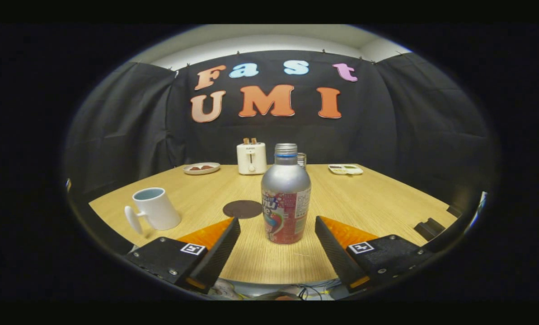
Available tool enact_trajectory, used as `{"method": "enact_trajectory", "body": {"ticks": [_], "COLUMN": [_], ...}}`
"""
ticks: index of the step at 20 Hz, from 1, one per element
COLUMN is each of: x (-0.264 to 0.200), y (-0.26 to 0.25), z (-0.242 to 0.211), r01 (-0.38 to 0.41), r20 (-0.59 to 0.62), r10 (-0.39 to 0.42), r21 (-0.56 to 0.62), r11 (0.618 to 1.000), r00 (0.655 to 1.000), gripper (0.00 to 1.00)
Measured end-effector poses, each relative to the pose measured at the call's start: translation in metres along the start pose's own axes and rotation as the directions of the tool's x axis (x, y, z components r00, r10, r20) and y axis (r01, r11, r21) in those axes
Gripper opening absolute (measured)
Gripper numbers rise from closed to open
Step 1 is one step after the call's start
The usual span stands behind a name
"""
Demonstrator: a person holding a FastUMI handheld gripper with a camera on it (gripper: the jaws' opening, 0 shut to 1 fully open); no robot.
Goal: Take the bottle from table, then pour the juice into the cup, finally place the bottle on the coaster
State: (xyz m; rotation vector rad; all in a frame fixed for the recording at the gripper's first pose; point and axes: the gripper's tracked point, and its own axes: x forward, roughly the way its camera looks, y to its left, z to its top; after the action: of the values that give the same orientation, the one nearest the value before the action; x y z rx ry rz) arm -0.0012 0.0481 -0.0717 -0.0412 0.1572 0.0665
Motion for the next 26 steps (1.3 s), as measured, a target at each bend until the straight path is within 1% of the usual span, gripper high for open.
{"method": "enact_trajectory", "body": {"ticks": [5, 8, 16, 17, 21, 23, 26], "x": [0.022, 0.030, 0.055, 0.058, 0.060, 0.058, 0.051], "y": [-0.002, -0.005, -0.005, -0.004, -0.005, -0.004, -0.001], "z": [-0.011, -0.011, -0.010, -0.012, -0.012, -0.012, -0.006], "r01": [0.019, 0.032, 0.028, 0.025, 0.042, 0.055, 0.066], "r20": [-0.040, -0.044, -0.053, -0.058, -0.063, -0.065, -0.052], "r10": [-0.018, -0.031, -0.026, -0.023, -0.041, -0.054, -0.068], "r21": [0.026, 0.031, 0.020, 0.026, 0.028, 0.012, -0.047], "r11": [0.999, 0.999, 0.999, 0.999, 0.999, 0.998, 0.997], "r00": [0.999, 0.999, 0.998, 0.998, 0.997, 0.996, 0.996], "gripper": [0.99, 0.99, 0.99, 0.96, 0.80, 0.78, 0.78]}}
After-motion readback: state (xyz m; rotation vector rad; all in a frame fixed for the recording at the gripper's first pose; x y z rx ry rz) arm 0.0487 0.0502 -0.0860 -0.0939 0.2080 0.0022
